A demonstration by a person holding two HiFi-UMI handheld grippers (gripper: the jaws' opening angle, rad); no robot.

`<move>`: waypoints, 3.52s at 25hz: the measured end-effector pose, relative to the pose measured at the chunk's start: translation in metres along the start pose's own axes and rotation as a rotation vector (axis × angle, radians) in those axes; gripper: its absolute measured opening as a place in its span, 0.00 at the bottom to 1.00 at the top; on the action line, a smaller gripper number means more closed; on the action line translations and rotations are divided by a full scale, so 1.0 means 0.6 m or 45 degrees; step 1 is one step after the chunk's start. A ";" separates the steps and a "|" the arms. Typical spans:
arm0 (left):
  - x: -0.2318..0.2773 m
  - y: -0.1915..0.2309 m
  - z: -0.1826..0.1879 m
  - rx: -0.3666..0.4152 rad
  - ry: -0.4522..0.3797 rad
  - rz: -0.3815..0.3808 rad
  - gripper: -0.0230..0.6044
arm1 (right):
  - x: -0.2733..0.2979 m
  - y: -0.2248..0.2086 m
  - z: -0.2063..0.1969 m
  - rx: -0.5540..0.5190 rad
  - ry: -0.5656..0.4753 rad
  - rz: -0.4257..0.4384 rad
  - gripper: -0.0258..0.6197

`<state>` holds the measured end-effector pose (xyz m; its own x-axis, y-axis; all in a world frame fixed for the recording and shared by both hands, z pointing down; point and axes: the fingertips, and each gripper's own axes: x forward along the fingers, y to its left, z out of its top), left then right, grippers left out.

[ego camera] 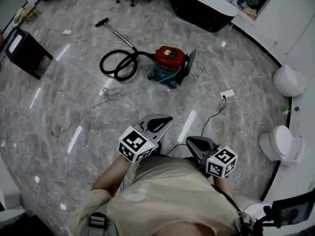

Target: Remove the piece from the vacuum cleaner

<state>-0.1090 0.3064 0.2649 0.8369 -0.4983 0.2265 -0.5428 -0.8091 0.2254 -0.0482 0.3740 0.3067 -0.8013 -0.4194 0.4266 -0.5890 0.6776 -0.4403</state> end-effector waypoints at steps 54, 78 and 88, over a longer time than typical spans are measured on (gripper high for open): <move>0.468 0.112 0.126 0.038 0.215 0.267 0.04 | -0.079 -0.511 0.196 0.191 -0.119 0.364 0.04; 0.359 0.369 0.182 -0.020 0.050 0.125 0.04 | 0.099 -0.478 0.300 0.312 -0.114 0.087 0.04; 0.307 0.471 0.175 -0.042 0.066 0.063 0.04 | 0.200 -0.444 0.330 0.266 -0.029 0.017 0.04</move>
<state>-0.1006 -0.0468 0.2711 0.8044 -0.5202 0.2868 -0.5864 -0.7725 0.2436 -0.0080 0.0237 0.3184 -0.8100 -0.4264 0.4026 -0.5853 0.5445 -0.6008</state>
